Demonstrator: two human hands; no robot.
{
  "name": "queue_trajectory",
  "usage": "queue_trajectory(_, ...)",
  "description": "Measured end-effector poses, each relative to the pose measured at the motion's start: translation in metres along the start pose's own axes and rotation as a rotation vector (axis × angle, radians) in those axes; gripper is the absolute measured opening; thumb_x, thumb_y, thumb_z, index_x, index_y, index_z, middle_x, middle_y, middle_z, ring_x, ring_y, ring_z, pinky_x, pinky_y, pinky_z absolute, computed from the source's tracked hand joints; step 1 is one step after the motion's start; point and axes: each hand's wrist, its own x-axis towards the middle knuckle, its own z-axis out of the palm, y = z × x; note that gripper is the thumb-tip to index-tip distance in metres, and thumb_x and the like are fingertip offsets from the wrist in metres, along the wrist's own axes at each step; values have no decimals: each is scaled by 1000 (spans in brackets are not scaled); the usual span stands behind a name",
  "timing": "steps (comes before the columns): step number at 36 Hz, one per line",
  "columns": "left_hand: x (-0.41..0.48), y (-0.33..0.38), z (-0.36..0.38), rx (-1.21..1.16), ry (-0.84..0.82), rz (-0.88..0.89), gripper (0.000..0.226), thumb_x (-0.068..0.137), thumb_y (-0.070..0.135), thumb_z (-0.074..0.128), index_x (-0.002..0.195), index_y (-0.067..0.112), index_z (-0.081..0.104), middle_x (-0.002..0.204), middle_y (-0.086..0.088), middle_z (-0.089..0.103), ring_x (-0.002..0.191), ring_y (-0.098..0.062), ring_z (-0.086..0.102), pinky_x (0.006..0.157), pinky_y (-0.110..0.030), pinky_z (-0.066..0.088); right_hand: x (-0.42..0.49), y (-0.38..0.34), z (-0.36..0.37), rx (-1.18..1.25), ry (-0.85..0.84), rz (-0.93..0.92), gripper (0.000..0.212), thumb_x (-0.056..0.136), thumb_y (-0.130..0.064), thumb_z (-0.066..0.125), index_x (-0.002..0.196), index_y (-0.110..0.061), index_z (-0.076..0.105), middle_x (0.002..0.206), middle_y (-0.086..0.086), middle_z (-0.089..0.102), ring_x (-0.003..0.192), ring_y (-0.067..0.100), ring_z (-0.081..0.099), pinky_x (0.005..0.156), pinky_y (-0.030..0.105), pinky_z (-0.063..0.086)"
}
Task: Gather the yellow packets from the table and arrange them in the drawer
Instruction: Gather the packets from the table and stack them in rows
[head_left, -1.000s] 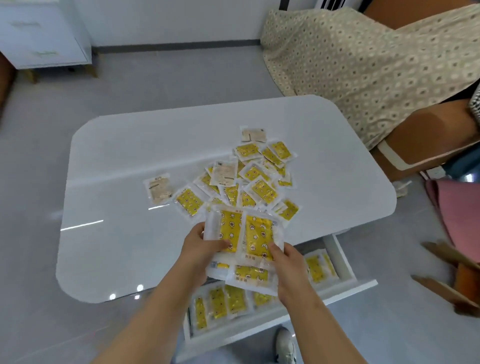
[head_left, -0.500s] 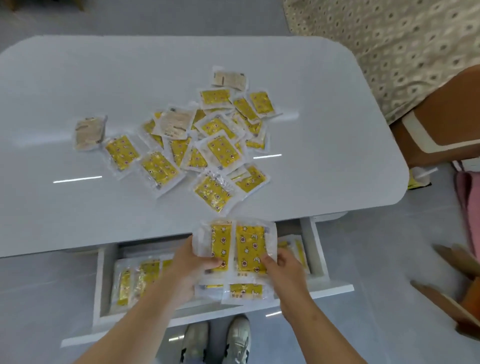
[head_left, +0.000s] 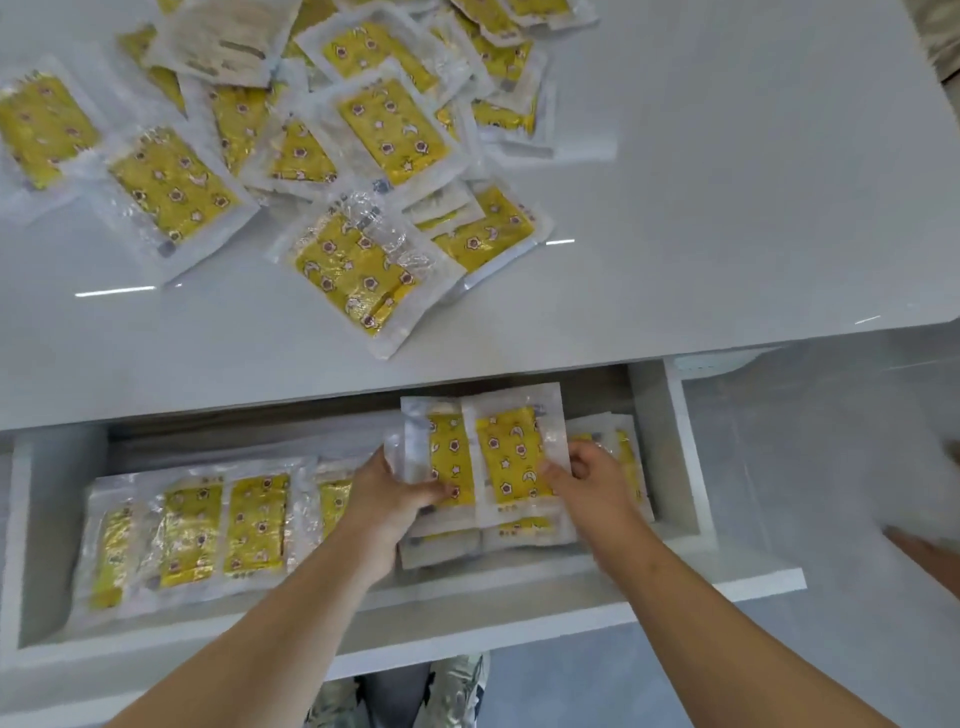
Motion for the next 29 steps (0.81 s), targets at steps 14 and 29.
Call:
queue_trajectory(14, 7, -7, 5, 473, 44, 163, 45, 84, 34, 65, 124, 16, 55, 120, -3, 62, 101, -21, 59, 82, -30, 47, 26, 21, -2, -425, 26, -122, 10, 95, -13, 50, 89, -18, 56, 86, -3, 60, 78, 12, 56, 62, 18, 40)
queue_trajectory(29, 25, -9, -5, 1377, 223, 518, 60, 68, 24, 79, 124, 22, 57, 73, -7, 66, 80, -34, 59, 67, -34, 44, 25, 18, -5, -718, 98, -87, 51, 97, -16, 48, 143, -29, 31, 112, 4, 63, 94, 20, 62, 72, 28, 52)
